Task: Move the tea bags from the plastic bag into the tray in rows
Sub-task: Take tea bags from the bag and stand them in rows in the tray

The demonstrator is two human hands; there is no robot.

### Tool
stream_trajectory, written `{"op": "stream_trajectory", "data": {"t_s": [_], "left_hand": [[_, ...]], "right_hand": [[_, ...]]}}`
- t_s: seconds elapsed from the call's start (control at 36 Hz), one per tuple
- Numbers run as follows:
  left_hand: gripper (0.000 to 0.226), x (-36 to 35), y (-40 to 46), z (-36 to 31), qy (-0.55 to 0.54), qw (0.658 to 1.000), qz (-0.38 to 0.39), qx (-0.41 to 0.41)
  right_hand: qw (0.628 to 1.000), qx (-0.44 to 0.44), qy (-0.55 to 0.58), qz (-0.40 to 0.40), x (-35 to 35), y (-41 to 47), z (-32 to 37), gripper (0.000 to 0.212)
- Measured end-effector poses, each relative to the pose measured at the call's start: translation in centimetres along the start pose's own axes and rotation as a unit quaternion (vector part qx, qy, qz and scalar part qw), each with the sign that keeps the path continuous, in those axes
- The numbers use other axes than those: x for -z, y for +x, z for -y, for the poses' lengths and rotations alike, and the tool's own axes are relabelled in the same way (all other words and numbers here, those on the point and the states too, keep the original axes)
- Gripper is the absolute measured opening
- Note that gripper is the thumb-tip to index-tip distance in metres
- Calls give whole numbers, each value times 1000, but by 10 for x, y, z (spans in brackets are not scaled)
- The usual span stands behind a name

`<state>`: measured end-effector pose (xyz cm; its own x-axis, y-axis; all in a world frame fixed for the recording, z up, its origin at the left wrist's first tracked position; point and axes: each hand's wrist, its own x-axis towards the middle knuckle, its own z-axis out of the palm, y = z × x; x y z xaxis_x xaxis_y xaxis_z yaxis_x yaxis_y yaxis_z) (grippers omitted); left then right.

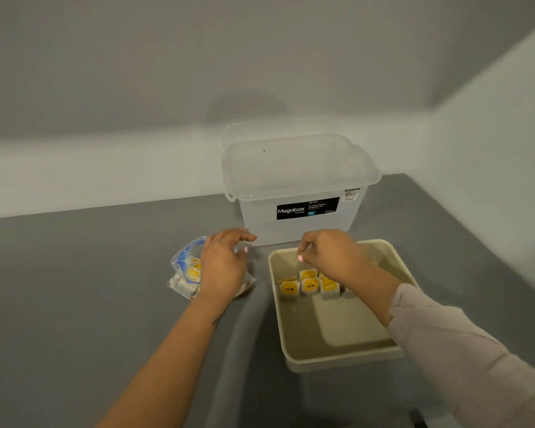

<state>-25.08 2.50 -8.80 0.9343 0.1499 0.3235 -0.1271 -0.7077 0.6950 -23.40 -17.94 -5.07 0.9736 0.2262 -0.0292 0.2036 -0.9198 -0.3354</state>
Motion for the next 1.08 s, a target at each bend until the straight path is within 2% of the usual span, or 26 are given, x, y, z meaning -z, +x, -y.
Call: {"op": "stream_trajectory", "data": {"t_s": [0.19,0.33,0.5,0.61,0.75,0.86,0.97,1.08], "left_hand": [[28,44,25,36,26,999,-15,31],[29,66,42,63,37,997,7,67],[32,75,55,91,48,993,63,91],[43,75,59,98,70,985,116,105],[56,72,62,108,78,974,180,113],[57,71,63,113,57,974,194,106],[53,70,65,114,48,975,201,83],[50,70,68,114,45,975,206,74]], "right_hand": [[999,13,34,-7,-7,24,49,9],[997,21,78,13,-14,43,85,8],[994,36,90,56,-36,64,121,8],[992,40,90,78,-54,70,142,11],[992,56,6,116,-77,78,163,21],[987,23,-13,162,-90,79,173,28],[986,-26,-8,164,-102,84,174,21],[985,-51,-3,164,-107,88,173,29]]}}
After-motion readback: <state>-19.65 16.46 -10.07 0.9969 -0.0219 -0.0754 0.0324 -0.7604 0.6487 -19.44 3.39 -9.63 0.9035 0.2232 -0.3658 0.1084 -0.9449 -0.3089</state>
